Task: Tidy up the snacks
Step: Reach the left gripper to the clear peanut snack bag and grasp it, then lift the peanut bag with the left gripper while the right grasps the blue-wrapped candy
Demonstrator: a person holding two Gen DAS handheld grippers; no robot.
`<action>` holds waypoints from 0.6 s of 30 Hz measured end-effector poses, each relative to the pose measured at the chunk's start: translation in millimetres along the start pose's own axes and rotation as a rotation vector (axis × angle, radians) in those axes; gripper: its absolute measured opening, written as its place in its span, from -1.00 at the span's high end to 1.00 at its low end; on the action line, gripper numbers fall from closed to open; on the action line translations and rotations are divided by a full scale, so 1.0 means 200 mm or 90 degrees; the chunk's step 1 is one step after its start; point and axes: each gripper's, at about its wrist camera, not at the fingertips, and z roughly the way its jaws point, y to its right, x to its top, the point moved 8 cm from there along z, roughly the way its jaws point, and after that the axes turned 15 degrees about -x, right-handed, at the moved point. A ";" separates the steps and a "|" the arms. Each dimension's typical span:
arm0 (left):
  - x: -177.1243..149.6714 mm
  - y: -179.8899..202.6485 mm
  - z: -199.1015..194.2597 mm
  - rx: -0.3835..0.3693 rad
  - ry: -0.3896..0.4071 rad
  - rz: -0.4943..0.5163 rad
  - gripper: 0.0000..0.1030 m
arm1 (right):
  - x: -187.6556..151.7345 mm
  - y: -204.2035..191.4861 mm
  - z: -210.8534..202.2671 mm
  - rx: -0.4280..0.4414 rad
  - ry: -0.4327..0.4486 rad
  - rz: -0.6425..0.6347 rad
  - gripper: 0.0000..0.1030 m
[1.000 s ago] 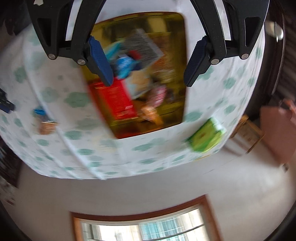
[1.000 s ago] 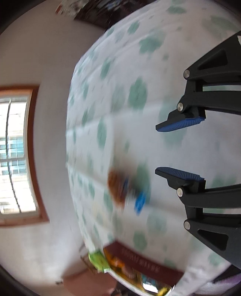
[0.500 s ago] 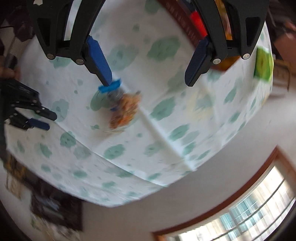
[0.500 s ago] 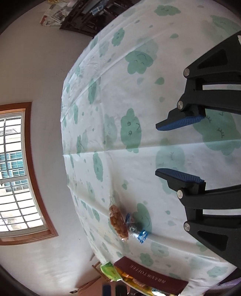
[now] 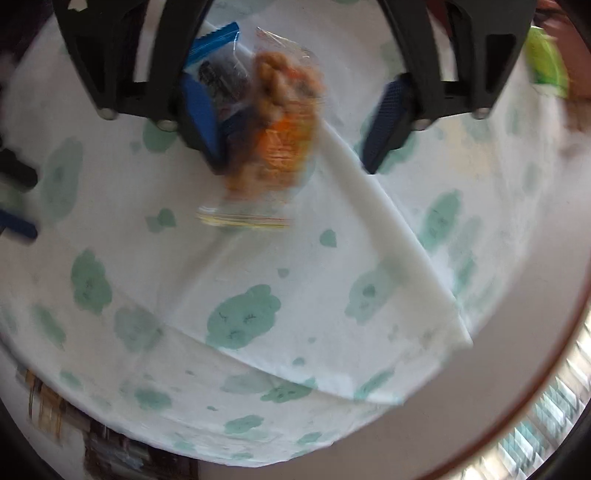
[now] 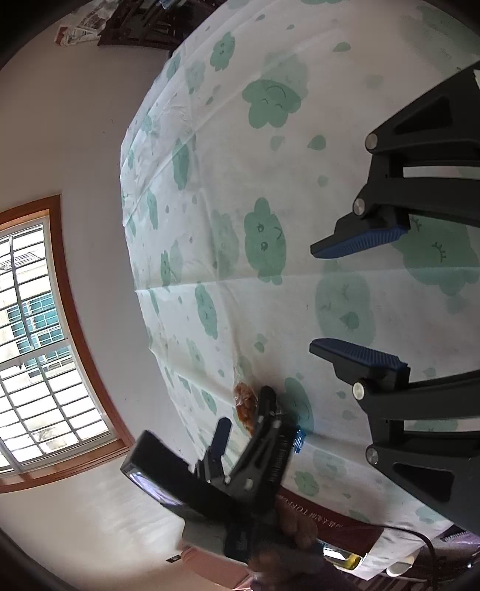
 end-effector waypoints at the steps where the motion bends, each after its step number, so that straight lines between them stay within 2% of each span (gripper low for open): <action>1: 0.00 -0.04 0.00 -0.020 0.006 -0.029 0.33 | 0.00 0.00 0.00 0.007 -0.002 0.001 0.10; 3: -0.01 -0.15 -0.02 -0.019 0.034 -0.102 0.38 | 0.00 -0.01 0.01 0.013 -0.010 0.000 0.10; 5: -0.05 -0.22 -0.06 -0.055 0.062 -0.171 0.39 | 0.00 -0.01 0.01 0.014 -0.012 0.002 0.09; 9: -0.15 -0.26 -0.19 -0.067 0.112 -0.269 0.40 | 0.00 0.00 0.01 0.015 -0.013 0.006 0.09; 13: -0.28 -0.21 -0.35 -0.046 0.149 -0.307 0.39 | 0.00 -0.08 0.02 0.019 -0.023 -0.041 0.09; 16: -0.36 -0.17 -0.45 -0.010 0.169 -0.316 0.39 | 0.00 -0.27 0.03 0.088 -0.057 -0.053 0.09; 18: -0.42 -0.14 -0.52 0.002 0.180 -0.322 0.39 | 0.01 -0.41 0.03 0.124 -0.061 -0.064 0.09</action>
